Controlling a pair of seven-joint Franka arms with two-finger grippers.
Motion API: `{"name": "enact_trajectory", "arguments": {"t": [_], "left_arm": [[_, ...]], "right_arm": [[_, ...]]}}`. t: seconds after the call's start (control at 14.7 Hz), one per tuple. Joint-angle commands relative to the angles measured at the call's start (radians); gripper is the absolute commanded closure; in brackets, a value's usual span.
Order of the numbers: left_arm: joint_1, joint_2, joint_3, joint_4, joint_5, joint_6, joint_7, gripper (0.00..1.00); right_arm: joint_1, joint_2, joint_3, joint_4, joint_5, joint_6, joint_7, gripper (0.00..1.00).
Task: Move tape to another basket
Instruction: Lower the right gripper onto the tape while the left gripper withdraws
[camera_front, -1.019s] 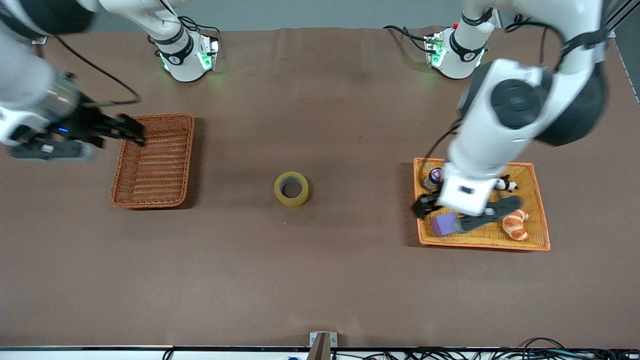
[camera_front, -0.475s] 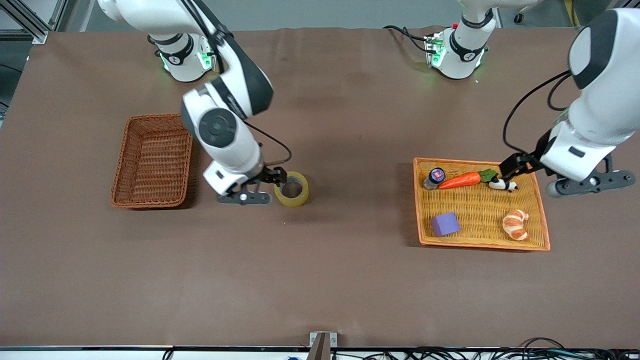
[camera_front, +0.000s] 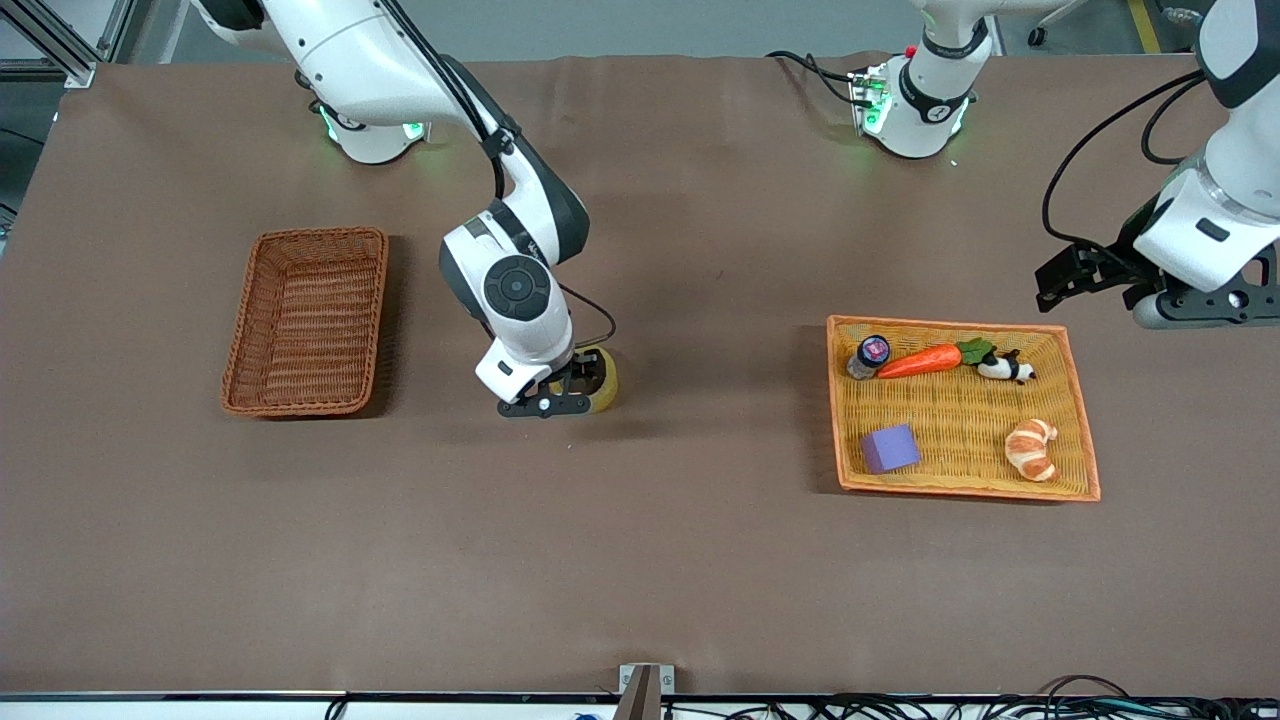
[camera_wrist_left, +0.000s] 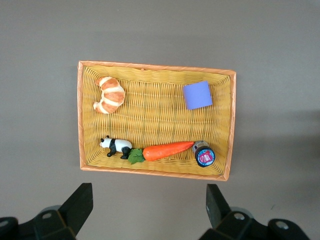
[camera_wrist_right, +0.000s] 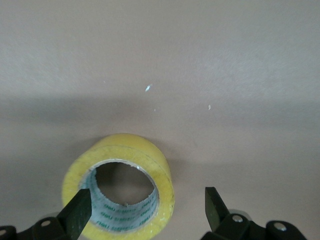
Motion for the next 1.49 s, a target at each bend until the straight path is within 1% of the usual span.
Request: {"name": "enact_trajectory", "arguments": {"t": [0.0, 0.34, 0.48, 0.61, 0.75, 0.88, 0.95, 1.02, 1.15, 1.22, 1.36, 1.43], "left_arm": [[0.005, -0.022, -0.004, -0.011, -0.004, -0.014, 0.024, 0.00], [0.005, -0.022, -0.004, 0.030, -0.004, -0.052, 0.062, 0.00], [0.005, -0.021, -0.003, 0.058, -0.004, -0.093, 0.070, 0.00], [0.005, -0.022, 0.002, 0.073, -0.004, -0.109, 0.074, 0.00], [0.006, -0.022, 0.004, 0.095, -0.014, -0.113, 0.074, 0.00], [0.006, -0.009, 0.004, 0.102, -0.015, -0.119, 0.076, 0.00], [0.006, -0.006, 0.004, 0.099, -0.017, -0.121, 0.074, 0.00], [0.006, -0.006, 0.004, 0.102, -0.015, -0.121, 0.077, 0.00], [0.006, -0.009, 0.005, 0.101, -0.014, -0.139, 0.111, 0.00], [0.006, -0.007, 0.005, 0.102, -0.011, -0.149, 0.122, 0.00], [0.008, -0.009, 0.005, 0.101, -0.014, -0.150, 0.134, 0.00], [0.008, -0.007, 0.005, 0.101, -0.014, -0.150, 0.137, 0.00]], "right_arm": [[0.018, 0.000, -0.009, -0.071, -0.023, 0.068, 0.008, 0.00], [0.024, 0.039, -0.009, -0.071, -0.037, 0.097, 0.008, 0.01], [0.021, 0.042, -0.009, -0.071, -0.037, 0.099, 0.008, 0.11], [0.019, 0.045, -0.009, -0.069, -0.037, 0.099, 0.008, 0.23], [0.019, 0.047, -0.011, -0.069, -0.037, 0.102, 0.008, 0.45], [0.019, 0.053, -0.011, -0.069, -0.039, 0.110, 0.009, 0.75], [0.015, 0.053, -0.009, -0.068, -0.037, 0.105, 0.017, 0.92], [0.011, 0.051, -0.009, -0.065, -0.037, 0.097, 0.058, 1.00], [-0.001, 0.039, -0.009, -0.060, -0.036, 0.079, 0.075, 1.00], [-0.008, 0.030, -0.008, -0.045, -0.034, 0.036, 0.080, 1.00], [-0.034, -0.047, -0.009, 0.006, -0.022, -0.100, 0.086, 1.00], [-0.065, -0.096, -0.008, 0.010, -0.019, -0.176, 0.087, 1.00]]}}
